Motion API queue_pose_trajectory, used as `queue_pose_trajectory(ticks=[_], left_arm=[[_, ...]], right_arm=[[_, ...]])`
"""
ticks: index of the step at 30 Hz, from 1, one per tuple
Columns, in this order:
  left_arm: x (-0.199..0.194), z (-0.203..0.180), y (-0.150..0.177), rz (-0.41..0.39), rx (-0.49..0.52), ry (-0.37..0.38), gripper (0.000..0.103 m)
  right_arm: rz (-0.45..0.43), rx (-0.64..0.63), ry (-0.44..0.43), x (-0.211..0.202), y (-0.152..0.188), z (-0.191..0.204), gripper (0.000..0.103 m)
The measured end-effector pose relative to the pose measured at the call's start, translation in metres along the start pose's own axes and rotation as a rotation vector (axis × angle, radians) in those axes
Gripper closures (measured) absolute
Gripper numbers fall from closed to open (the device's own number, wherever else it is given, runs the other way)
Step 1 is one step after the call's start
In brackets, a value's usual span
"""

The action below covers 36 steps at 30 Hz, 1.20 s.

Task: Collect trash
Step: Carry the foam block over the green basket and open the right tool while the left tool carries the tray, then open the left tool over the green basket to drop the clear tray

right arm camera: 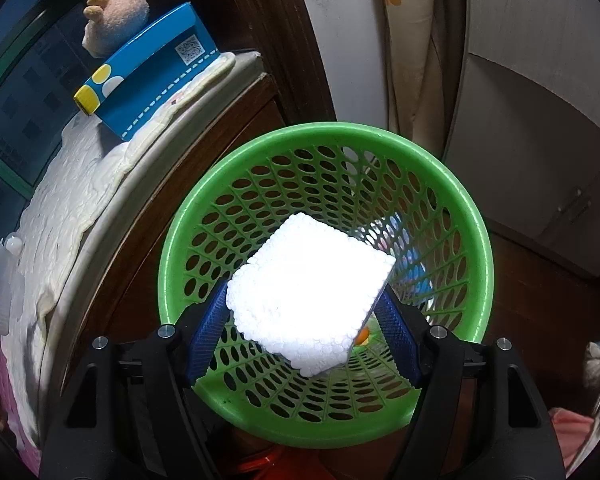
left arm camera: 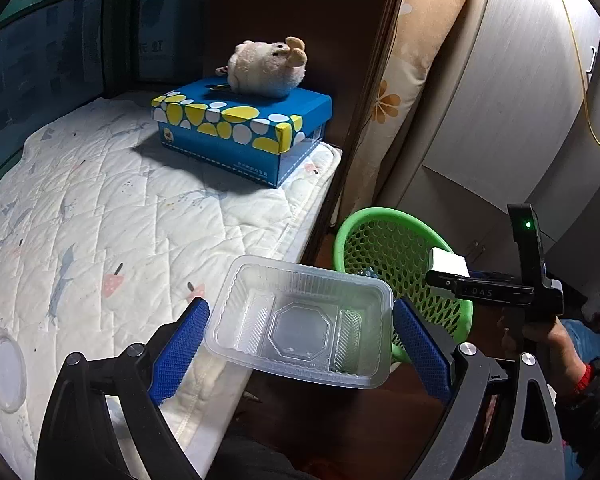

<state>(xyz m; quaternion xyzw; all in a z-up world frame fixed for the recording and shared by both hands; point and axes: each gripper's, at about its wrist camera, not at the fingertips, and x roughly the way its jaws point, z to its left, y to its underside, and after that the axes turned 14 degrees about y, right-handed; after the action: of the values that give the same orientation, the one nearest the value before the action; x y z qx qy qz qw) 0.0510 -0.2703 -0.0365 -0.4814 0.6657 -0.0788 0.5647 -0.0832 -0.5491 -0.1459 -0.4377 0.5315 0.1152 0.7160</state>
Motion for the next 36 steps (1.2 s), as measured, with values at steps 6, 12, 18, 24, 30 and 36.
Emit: queue_pose_trajectory(ticks=[6, 12, 18, 24, 30, 36], left_arm=[[0.024, -0.016, -0.011, 0.033, 0.024, 0.020, 0.014], [0.050, -0.034, -0.016, 0.074, 0.051, 0.048, 0.014], [0.084, -0.051, -0.016, 0.135, 0.063, 0.063, 0.014], [0.109, -0.067, -0.016, 0.180, 0.075, 0.070, 0.014], [0.128, -0.080, -0.016, 0.206, 0.091, 0.078, 0.014], [0.142, -0.084, -0.015, 0.231, 0.066, 0.113, 0.012]], right_arm=[[-0.011, 0.020, -0.006, 0.000, -0.002, -0.009, 0.022], [-0.043, 0.030, -0.022, -0.014, -0.004, -0.018, 0.022], [-0.088, 0.045, -0.032, -0.035, 0.001, -0.026, 0.022], [-0.117, 0.068, -0.039, -0.047, 0.005, -0.036, 0.022], [-0.123, 0.113, -0.047, -0.051, 0.007, -0.048, 0.022], [-0.120, 0.135, -0.043, -0.050, 0.010, -0.058, 0.022]])
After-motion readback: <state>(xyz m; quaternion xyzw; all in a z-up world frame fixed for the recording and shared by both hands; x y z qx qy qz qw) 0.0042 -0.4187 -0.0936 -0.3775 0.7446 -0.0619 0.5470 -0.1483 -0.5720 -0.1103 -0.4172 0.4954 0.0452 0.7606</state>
